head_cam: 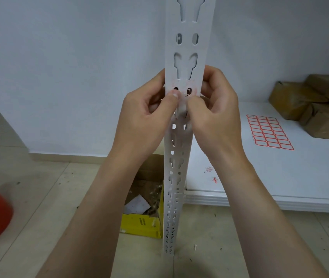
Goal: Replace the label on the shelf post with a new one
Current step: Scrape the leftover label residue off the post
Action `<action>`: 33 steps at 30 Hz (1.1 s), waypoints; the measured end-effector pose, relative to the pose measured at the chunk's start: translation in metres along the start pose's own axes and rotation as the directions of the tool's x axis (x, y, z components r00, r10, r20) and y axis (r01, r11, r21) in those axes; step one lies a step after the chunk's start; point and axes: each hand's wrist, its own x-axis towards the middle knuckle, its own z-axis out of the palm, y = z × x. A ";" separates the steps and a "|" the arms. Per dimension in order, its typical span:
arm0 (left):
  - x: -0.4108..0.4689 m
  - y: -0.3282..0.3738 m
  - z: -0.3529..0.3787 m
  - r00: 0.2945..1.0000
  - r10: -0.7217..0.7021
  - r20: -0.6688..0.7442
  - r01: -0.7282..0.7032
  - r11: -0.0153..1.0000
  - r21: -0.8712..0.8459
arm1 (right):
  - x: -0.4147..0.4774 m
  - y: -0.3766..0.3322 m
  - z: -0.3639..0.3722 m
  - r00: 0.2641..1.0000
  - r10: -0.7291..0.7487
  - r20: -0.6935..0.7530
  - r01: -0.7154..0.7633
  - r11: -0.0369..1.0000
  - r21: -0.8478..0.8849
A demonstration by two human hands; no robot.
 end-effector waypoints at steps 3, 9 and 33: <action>0.000 -0.002 -0.001 1.000 0.009 0.013 -0.009 1.000 -0.001 | -0.001 -0.002 0.001 1.000 0.001 -0.013 -0.001 1.000 -0.004; 0.000 -0.003 -0.004 0.999 0.017 0.033 -0.017 1.000 0.025 | 0.004 -0.009 0.006 0.999 0.020 -0.042 -0.023 0.996 -0.082; 0.000 -0.003 -0.001 1.000 -0.010 -0.010 0.010 1.000 0.008 | 0.003 0.004 -0.004 0.996 -0.057 0.074 0.067 0.989 -0.135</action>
